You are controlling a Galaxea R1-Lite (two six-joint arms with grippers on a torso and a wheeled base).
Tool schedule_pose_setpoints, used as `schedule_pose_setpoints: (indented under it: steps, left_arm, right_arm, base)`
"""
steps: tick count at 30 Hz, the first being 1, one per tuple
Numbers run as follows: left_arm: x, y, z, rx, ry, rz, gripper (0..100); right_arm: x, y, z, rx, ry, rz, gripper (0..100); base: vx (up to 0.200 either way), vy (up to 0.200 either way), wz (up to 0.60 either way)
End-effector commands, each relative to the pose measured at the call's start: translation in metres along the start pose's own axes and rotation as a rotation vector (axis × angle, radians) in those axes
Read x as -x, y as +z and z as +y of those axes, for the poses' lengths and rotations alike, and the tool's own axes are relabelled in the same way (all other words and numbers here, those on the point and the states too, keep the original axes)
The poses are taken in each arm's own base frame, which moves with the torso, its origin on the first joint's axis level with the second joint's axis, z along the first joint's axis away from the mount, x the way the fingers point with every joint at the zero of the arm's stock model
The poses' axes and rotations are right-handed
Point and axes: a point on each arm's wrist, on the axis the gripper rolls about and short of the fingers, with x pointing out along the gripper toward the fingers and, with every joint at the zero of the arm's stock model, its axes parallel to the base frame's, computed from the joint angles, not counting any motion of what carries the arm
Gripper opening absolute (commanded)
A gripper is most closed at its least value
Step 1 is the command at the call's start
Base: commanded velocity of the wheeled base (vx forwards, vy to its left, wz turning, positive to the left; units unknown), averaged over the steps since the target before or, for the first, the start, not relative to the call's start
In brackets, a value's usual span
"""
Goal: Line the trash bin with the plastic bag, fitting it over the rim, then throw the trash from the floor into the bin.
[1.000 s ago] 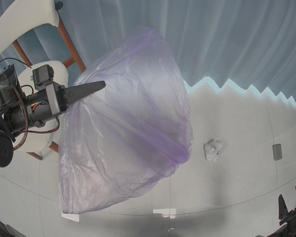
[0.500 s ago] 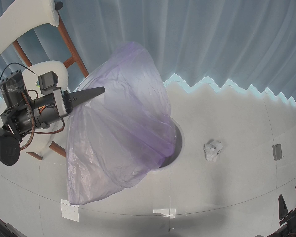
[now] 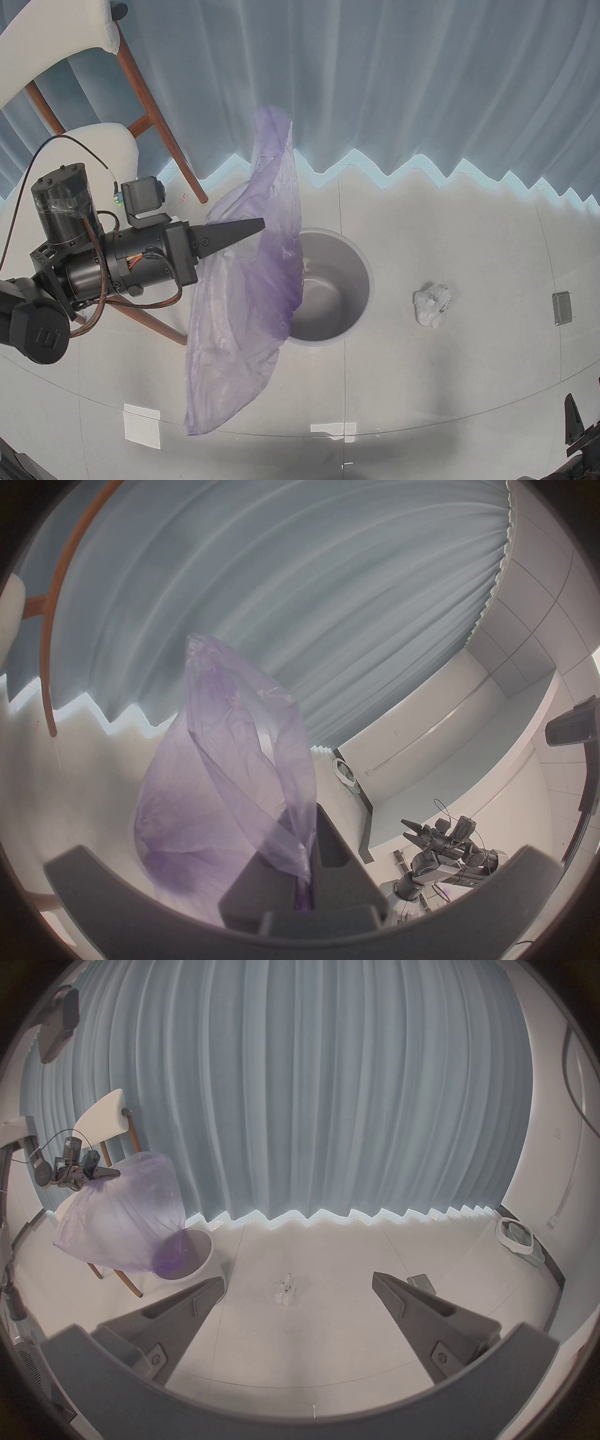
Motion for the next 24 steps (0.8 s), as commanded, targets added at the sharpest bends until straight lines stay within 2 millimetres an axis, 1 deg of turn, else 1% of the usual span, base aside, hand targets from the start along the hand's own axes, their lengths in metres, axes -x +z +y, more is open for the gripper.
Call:
schedule_pose_setpoints:
  steps: [1, 4, 7, 13, 19, 24]
  left_arm:
    - [-0.014, -0.006, 0.007, 0.011, -0.007, 0.022, 0]
    - [-0.023, 0.000, 0.019, -0.018, 0.003, 0.007, 0]
    - [-0.031, 0.005, 0.025, -0.029, 0.004, -0.004, 0]
    - [-0.044, 0.006, 0.036, -0.027, 0.011, -0.004, 0]
    - [-0.050, 0.009, 0.041, -0.032, 0.009, -0.009, 0]
    - [-0.052, 0.009, 0.036, -0.037, -0.005, -0.009, 0]
  right_arm:
    - [0.000, -0.005, 0.000, 0.000, 0.000, 0.004, 100]
    - [0.000, -0.005, 0.000, 0.000, 0.000, 0.004, 100]
    - [0.000, -0.005, 0.000, -0.002, 0.000, 0.004, 100]
    - [0.000, -0.005, 0.000, 0.000, 0.000, 0.004, 100]
    - [0.000, -0.005, 0.000, 0.000, 0.000, 0.004, 100]
    - [0.000, -0.005, 0.000, 0.000, 0.000, 0.004, 100]
  base:
    - [0.000, 0.000, 0.00]
    - [0.000, 0.000, 0.00]
    - [0.000, 0.000, 0.00]
    - [0.000, 0.000, 0.00]
    - [0.200, 0.000, 0.00]
    - [0.200, 0.000, 0.00]
